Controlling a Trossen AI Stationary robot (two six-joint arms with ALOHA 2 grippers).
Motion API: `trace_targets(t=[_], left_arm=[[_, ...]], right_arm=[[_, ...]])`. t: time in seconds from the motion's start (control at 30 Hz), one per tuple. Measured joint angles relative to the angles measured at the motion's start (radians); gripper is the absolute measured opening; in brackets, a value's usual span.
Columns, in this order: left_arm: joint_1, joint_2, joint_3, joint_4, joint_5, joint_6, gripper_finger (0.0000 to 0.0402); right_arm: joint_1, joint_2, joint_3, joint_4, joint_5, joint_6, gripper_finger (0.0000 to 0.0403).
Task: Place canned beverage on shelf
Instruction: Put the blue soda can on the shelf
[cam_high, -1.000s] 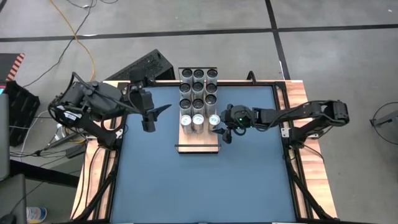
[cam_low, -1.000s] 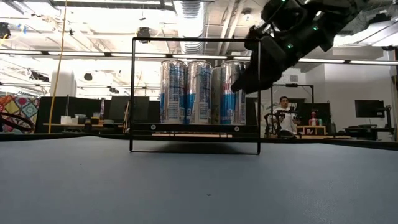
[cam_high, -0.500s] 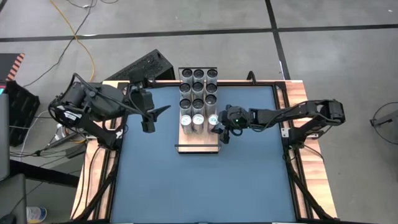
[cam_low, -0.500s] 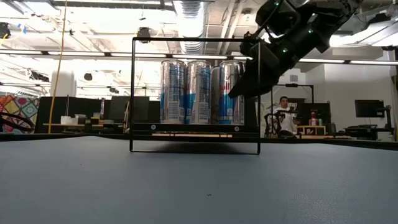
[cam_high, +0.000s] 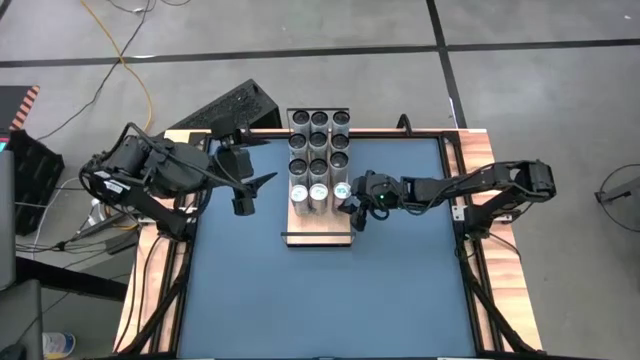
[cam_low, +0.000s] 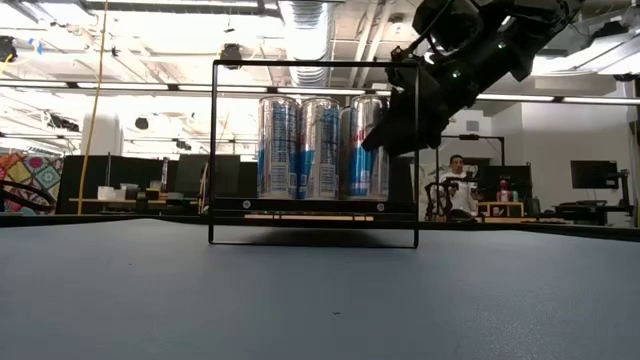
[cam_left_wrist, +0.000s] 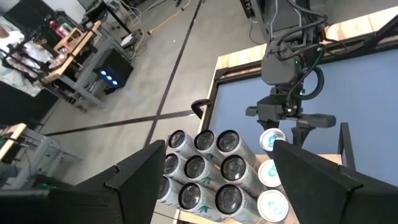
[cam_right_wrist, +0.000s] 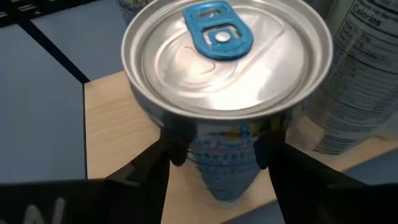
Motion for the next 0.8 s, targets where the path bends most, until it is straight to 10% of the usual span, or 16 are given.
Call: trace_targets(t=[0.8], left_arm=[[0.000, 0.000, 0.000, -0.027, 0.007, -0.076, 0.0283]], right_arm=[[0.009, -0.153, 0.001, -0.153, -0.009, -0.110, 0.0275]])
